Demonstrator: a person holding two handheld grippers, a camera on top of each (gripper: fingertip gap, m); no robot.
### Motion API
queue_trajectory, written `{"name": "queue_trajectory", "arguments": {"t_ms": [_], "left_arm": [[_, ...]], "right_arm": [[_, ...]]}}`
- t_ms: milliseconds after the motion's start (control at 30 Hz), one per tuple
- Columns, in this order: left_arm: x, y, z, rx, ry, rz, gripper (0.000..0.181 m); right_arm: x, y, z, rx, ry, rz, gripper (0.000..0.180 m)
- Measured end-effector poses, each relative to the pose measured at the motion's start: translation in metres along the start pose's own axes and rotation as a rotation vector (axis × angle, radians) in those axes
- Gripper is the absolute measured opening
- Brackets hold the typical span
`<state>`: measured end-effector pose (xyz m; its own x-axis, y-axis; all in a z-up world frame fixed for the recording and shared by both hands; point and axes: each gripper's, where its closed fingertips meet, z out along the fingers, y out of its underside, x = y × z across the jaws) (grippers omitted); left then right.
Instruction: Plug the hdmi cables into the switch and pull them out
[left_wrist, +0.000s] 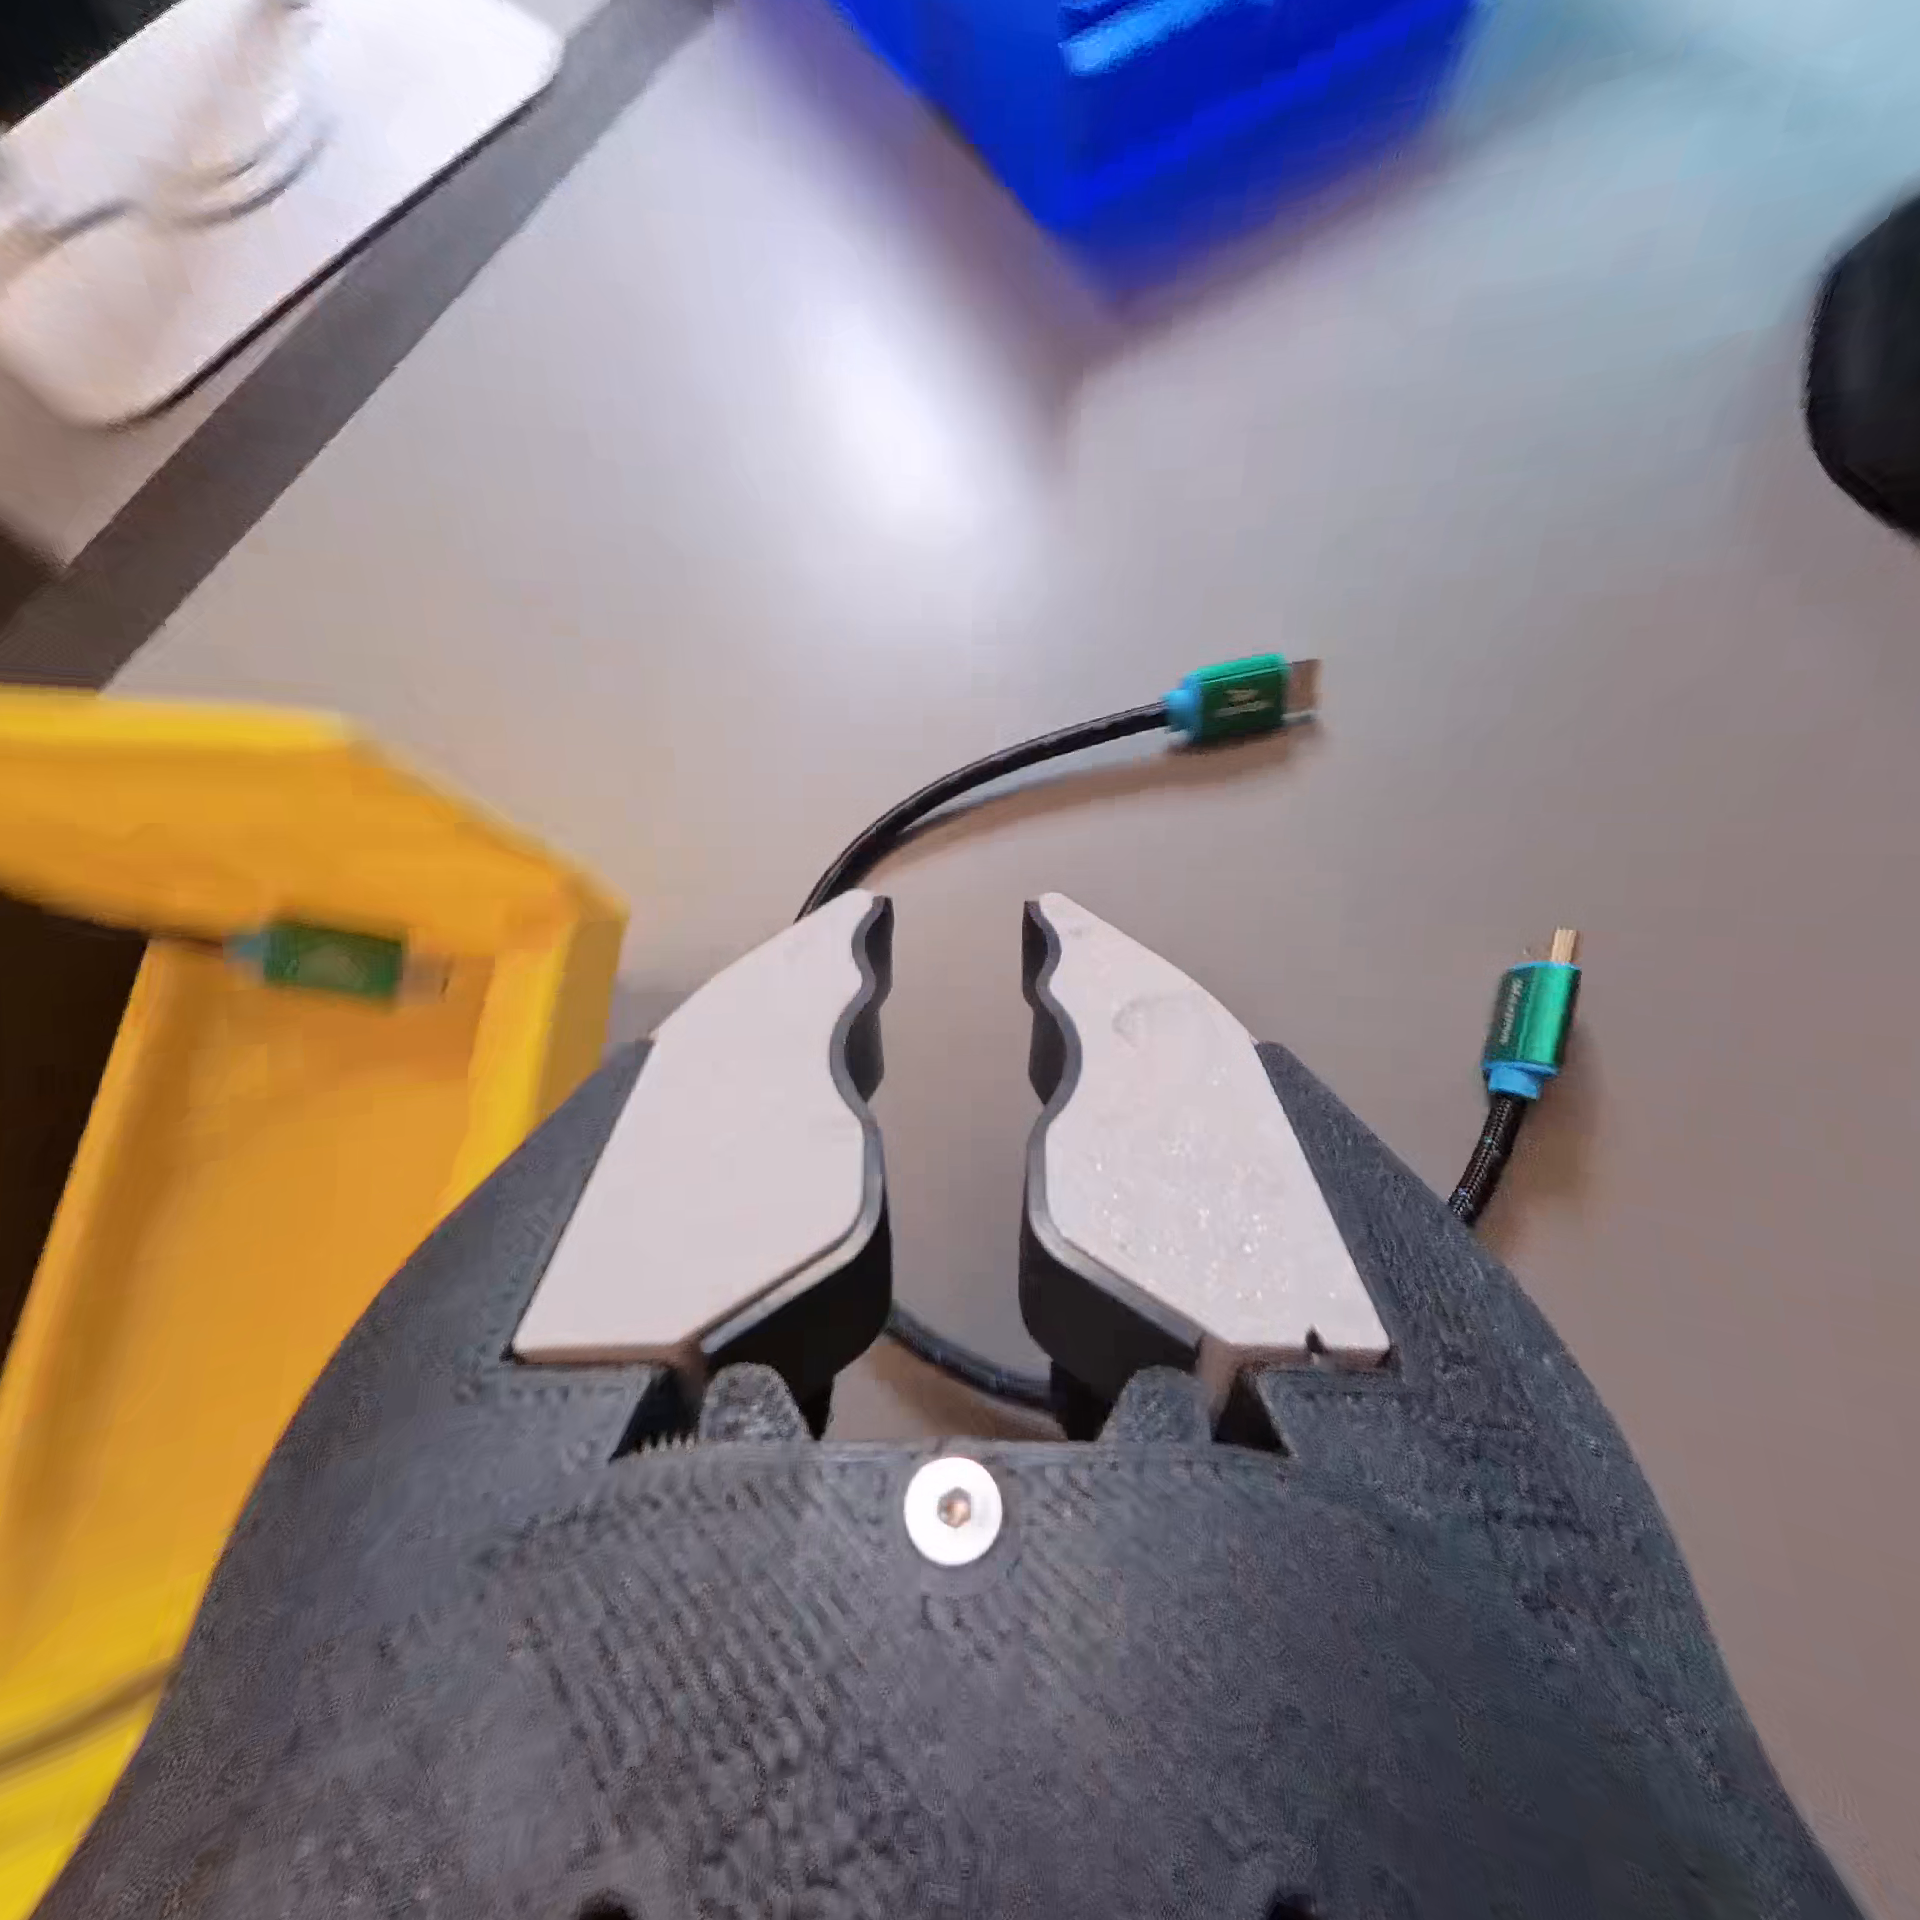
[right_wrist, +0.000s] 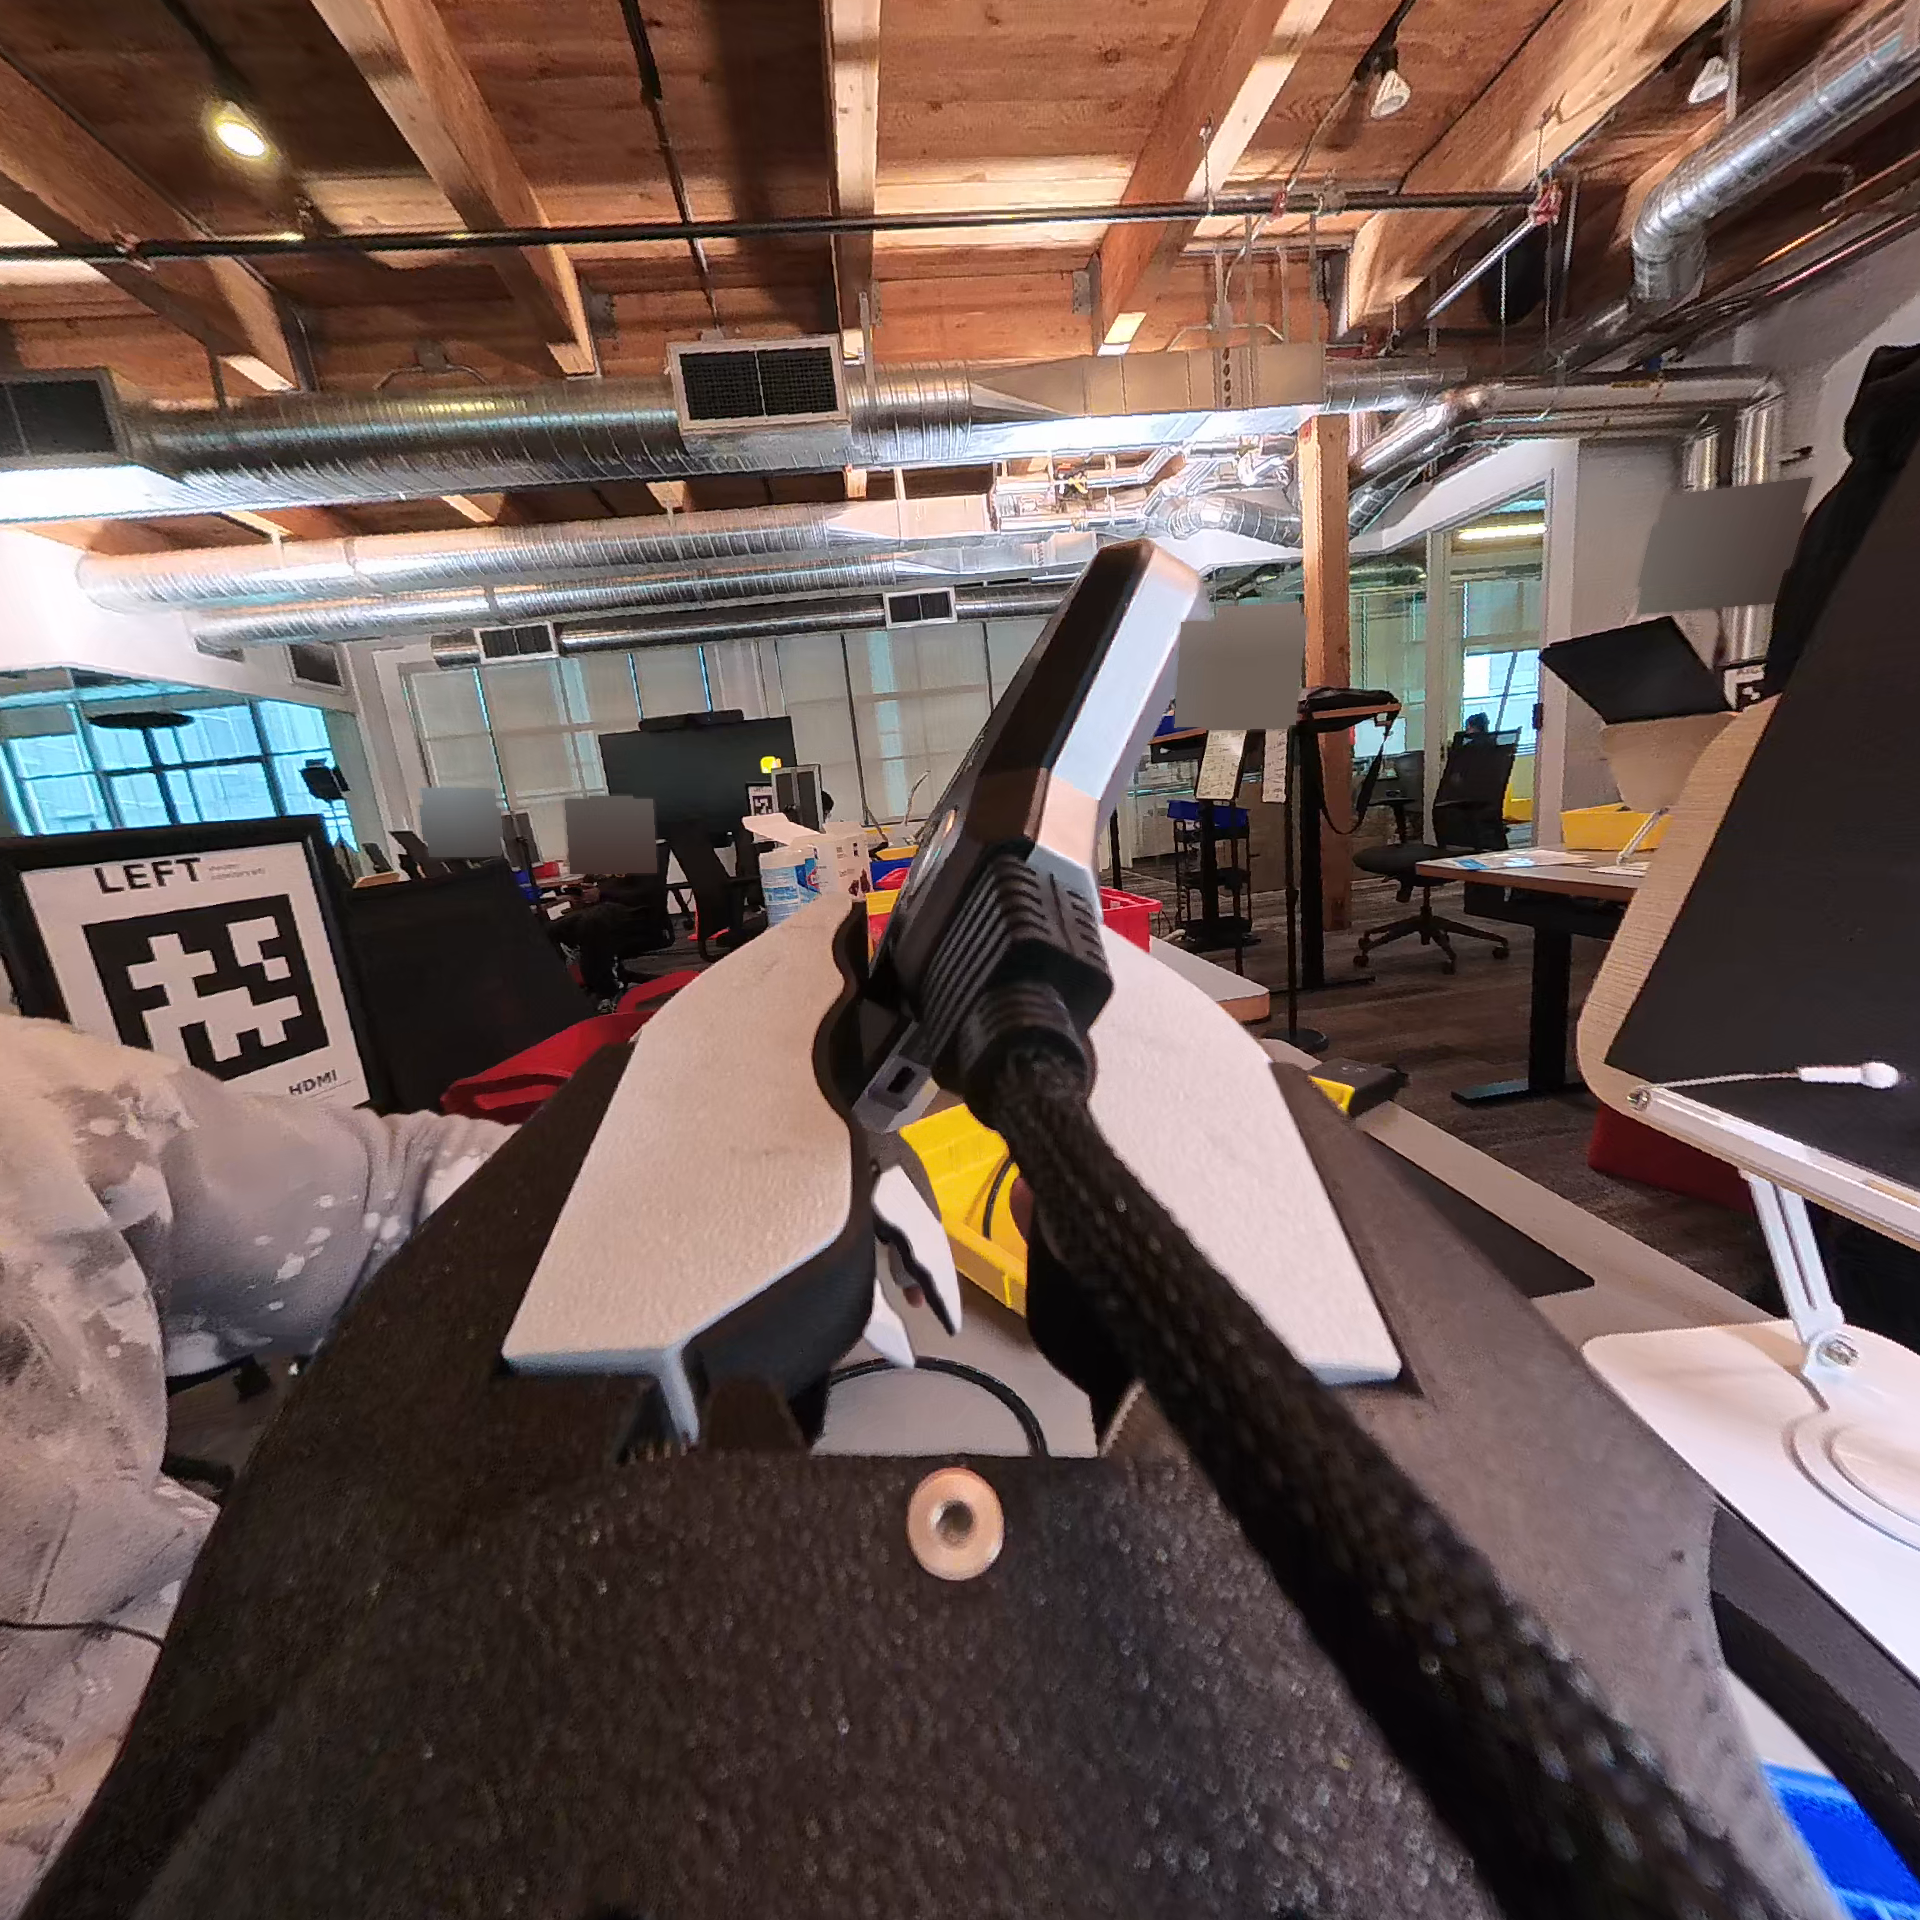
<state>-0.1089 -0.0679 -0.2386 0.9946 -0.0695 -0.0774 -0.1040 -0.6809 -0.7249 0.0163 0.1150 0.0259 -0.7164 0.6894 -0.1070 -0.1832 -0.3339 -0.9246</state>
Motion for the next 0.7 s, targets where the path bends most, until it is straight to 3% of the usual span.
{"name": "queue_trajectory", "arguments": {"t_ms": [167, 333, 467, 600, 700], "left_arm": [[0.04, -0.015, 0.048, -0.106, 0.277, 0.366, 0.026], [0.061, -0.011, 0.082, -0.24, 0.486, 0.594, 0.032], [0.059, -0.004, 0.094, -0.31, 0.599, 0.639, 0.033], [0.066, -0.003, 0.102, -0.279, 0.654, 0.641, 0.022], [0.066, -0.012, 0.108, -0.219, 0.582, 0.616, 0.016]], "right_arm": [[0.007, -0.003, -0.009, 0.008, 0.026, -0.002, 0.03], [0.018, -0.007, -0.022, 0.016, 0.067, -0.007, 0.03], [0.027, -0.009, -0.031, 0.025, 0.085, 0.005, 0.03], [0.032, -0.007, -0.035, 0.02, 0.093, 0.008, 0.03], [0.034, -0.003, -0.034, 0.001, 0.093, 0.006, 0.03]]}}
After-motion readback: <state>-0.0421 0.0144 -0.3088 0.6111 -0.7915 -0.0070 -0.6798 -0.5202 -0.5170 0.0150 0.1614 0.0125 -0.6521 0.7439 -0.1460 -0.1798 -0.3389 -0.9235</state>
